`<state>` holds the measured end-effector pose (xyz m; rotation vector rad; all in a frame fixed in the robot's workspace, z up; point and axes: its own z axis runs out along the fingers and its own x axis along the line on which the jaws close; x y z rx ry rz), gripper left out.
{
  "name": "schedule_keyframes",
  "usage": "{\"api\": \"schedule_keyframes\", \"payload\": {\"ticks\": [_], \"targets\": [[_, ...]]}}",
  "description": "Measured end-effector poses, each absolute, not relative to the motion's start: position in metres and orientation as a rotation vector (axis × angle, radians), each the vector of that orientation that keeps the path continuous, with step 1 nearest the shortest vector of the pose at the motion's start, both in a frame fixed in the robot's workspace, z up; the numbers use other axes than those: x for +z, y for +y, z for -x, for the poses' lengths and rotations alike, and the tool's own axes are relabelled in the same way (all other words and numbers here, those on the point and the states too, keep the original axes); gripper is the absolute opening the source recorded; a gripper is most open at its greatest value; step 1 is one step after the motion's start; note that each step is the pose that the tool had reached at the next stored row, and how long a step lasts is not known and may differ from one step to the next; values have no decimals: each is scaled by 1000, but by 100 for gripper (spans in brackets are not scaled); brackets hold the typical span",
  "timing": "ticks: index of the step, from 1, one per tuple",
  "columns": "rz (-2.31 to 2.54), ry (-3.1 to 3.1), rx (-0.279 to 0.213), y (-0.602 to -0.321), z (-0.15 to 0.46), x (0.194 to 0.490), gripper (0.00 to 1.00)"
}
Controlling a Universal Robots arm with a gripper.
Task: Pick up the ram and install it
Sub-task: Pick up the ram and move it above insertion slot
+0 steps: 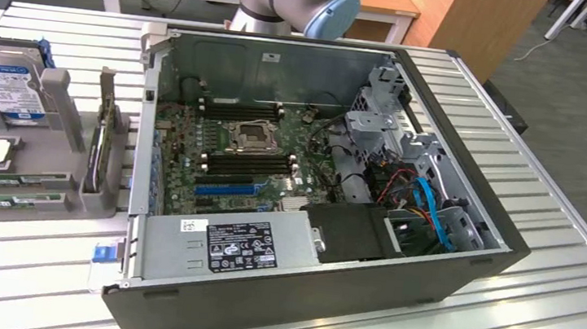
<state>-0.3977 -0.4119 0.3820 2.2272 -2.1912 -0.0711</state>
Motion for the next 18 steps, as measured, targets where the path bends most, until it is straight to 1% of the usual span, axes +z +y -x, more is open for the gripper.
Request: {"api": "schedule_keyframes", "payload": {"ticks": [18], "targets": [[-2227, -2191, -71, -412, 394, 379, 10]]}}
